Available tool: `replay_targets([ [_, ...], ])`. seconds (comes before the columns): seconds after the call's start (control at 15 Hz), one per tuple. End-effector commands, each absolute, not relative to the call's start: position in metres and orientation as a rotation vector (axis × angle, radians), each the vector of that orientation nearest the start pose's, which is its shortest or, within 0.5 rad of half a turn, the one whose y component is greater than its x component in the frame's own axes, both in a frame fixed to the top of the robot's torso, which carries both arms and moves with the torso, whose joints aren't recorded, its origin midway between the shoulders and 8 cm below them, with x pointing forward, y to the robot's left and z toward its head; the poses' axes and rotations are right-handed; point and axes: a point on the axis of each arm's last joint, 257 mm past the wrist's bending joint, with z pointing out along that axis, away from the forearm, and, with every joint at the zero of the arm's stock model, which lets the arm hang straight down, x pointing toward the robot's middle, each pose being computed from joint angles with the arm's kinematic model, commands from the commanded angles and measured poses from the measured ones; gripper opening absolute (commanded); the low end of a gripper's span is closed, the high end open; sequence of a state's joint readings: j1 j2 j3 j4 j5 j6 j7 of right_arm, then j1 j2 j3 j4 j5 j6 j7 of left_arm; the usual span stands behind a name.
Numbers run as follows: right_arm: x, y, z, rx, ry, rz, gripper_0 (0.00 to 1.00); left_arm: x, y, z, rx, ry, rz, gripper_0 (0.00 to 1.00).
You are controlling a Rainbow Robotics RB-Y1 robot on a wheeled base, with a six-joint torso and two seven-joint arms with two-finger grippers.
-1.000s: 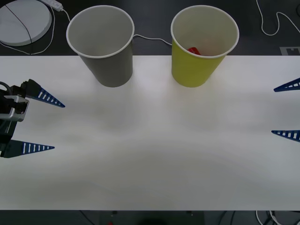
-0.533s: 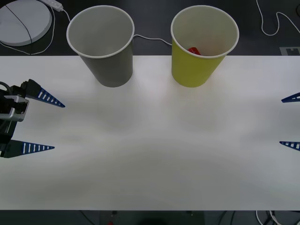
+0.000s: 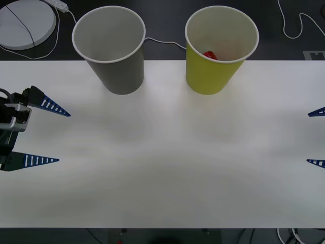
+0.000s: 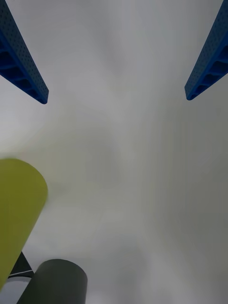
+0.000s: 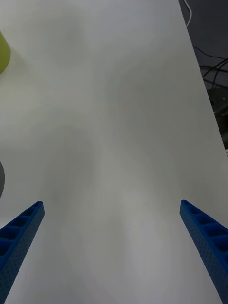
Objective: Put the can into the green bin and the plastic bottle into the gray bin
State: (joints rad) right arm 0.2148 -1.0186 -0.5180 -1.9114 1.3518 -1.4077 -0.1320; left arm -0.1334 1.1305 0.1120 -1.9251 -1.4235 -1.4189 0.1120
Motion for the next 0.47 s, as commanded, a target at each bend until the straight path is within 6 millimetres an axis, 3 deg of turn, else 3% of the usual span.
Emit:
replay_targets([
  [0.07, 0.3427, -0.3414, -0.1291, -1.567, 1.646, 0.160, 1.00, 0.3647, 0.2639, -0.1429, 1.953, 1.468, -0.192, 1.00],
  [0.47, 0.3427, -0.3414, -0.1291, -1.567, 1.646, 0.160, 1.00, 0.3647, 0.2639, -0.1429, 1.953, 1.468, -0.192, 1.00],
])
